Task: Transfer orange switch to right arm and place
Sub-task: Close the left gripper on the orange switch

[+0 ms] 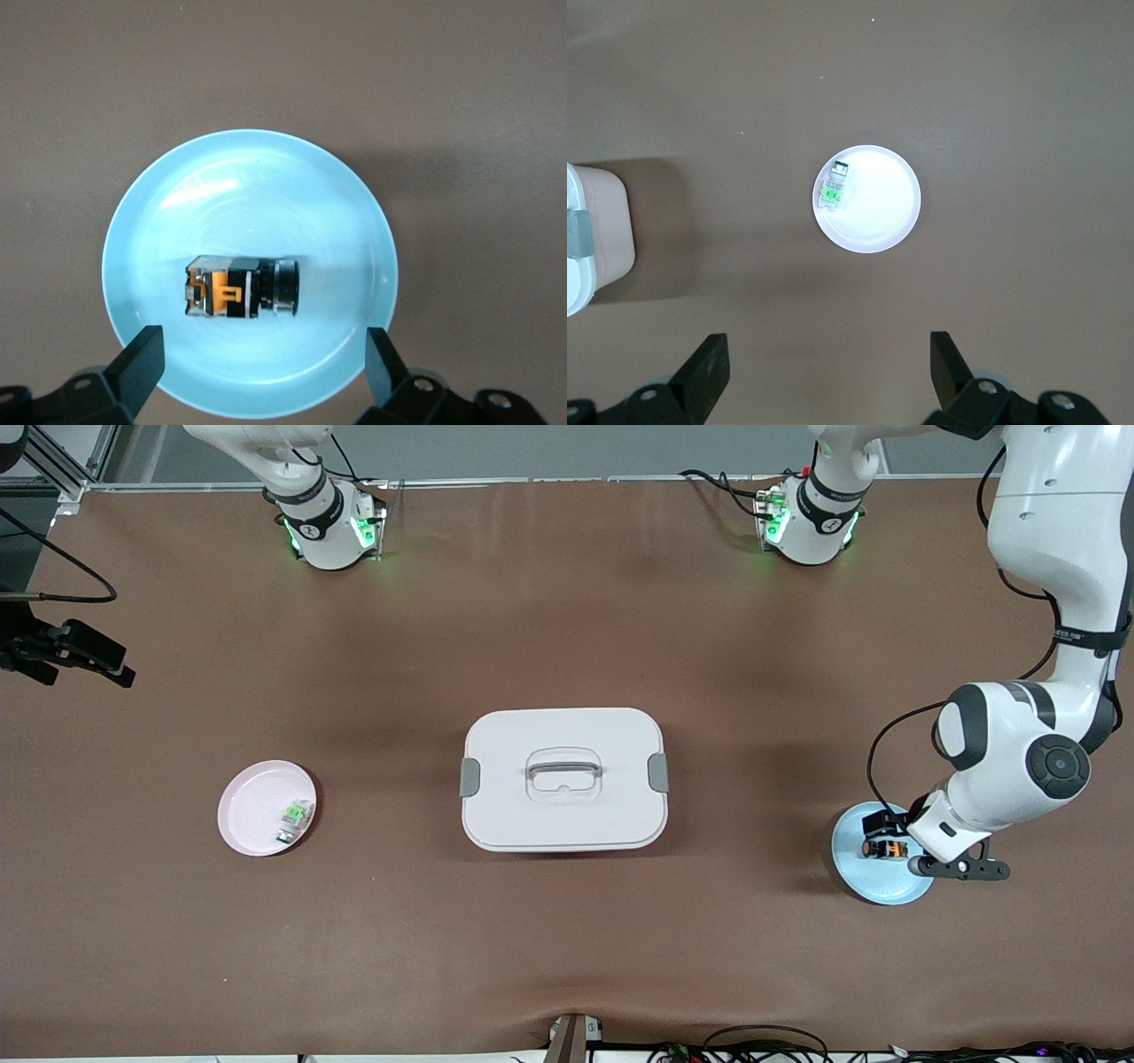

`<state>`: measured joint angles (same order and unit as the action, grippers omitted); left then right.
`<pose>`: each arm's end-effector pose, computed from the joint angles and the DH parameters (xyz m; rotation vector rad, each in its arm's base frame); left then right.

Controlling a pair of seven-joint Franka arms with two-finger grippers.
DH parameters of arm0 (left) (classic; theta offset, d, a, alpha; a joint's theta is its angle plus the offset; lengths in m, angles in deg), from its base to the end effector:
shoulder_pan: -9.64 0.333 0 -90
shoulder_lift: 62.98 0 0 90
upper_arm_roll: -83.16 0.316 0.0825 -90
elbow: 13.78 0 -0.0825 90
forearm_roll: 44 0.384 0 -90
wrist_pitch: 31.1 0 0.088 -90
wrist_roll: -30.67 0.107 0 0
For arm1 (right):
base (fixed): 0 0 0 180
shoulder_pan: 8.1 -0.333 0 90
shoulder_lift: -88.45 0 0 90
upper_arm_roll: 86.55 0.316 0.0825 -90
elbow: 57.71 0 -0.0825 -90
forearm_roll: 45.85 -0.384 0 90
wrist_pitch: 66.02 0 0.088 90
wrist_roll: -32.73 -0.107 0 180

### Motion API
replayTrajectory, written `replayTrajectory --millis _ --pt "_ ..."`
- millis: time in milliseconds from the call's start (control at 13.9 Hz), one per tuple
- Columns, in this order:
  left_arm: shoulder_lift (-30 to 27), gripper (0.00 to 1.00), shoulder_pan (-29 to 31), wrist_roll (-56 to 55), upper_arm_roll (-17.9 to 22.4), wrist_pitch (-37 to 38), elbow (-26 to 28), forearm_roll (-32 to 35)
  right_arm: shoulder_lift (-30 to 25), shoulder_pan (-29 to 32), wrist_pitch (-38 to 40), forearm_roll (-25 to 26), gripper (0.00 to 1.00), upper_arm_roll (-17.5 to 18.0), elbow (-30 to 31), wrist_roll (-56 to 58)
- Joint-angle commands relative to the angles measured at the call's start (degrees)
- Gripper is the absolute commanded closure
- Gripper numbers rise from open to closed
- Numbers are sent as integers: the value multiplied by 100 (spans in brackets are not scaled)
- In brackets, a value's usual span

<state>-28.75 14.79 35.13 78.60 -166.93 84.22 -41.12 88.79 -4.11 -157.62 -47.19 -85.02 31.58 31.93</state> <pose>0.6803 0.0132 0.2507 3.1317 -0.1368 0.1025 0.5590 -0.0216 0.6296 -3.1168 0.0891 -0.0541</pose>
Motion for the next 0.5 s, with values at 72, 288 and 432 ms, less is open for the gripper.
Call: replayTrajectory --millis 72,288,432 --pt "329 0 65 64 -1 -417 -114 63 -122 58 -33 -7 0 41 106 54" --pt "540 0 83 177 -1 -619 -193 63 -131 49 -16 -7 0 50 106 54" --pt "602 0 83 213 8 -638 -228 63 -122 58 -16 -7 0 41 106 54"
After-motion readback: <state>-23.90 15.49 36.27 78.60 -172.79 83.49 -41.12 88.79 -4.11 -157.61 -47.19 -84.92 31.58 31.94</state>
